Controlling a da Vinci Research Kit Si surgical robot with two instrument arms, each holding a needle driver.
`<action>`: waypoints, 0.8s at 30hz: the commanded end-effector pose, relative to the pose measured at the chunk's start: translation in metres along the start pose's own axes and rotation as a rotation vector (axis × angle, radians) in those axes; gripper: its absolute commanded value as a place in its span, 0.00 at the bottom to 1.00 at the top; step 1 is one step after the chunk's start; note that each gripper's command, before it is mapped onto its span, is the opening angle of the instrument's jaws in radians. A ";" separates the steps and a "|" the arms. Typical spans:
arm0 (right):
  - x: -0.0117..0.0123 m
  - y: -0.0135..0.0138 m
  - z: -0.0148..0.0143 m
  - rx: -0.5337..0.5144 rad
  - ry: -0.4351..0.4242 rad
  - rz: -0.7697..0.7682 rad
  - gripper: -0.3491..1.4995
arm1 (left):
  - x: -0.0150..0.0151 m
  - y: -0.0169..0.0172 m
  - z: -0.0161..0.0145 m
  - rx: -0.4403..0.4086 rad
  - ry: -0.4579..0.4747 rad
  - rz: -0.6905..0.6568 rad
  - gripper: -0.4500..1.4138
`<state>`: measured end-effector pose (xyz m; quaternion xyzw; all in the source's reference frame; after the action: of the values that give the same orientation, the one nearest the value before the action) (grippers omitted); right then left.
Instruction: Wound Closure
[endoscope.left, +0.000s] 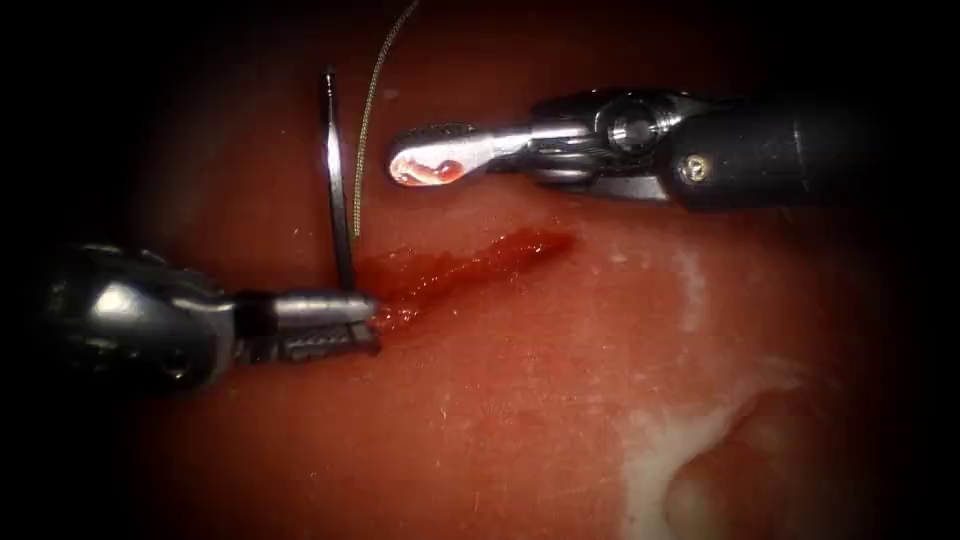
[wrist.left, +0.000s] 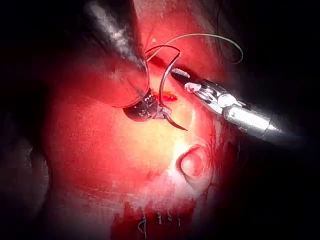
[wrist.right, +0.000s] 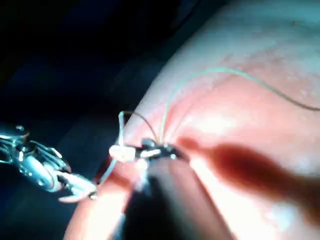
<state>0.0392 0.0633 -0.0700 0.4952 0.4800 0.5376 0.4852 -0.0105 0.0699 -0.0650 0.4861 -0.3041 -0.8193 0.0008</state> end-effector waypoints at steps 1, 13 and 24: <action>-0.0002 0.0004 0.0012 0.015 0.002 -0.003 0.63 | 0.0002 0.0006 0.0005 -0.009 0.020 0.001 0.05; -0.0014 -0.0004 0.0035 0.080 -0.017 0.002 0.60 | 0.0005 0.0006 0.0008 -0.014 0.054 0.006 0.05; -0.0017 -0.0005 0.0042 0.079 -0.016 0.001 0.44 | 0.0015 0.0004 0.0009 -0.008 0.073 -0.001 0.05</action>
<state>0.0427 0.0617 -0.0705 0.5182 0.4956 0.5156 0.4691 -0.0116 0.0698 -0.0664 0.5155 -0.3012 -0.8021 0.0135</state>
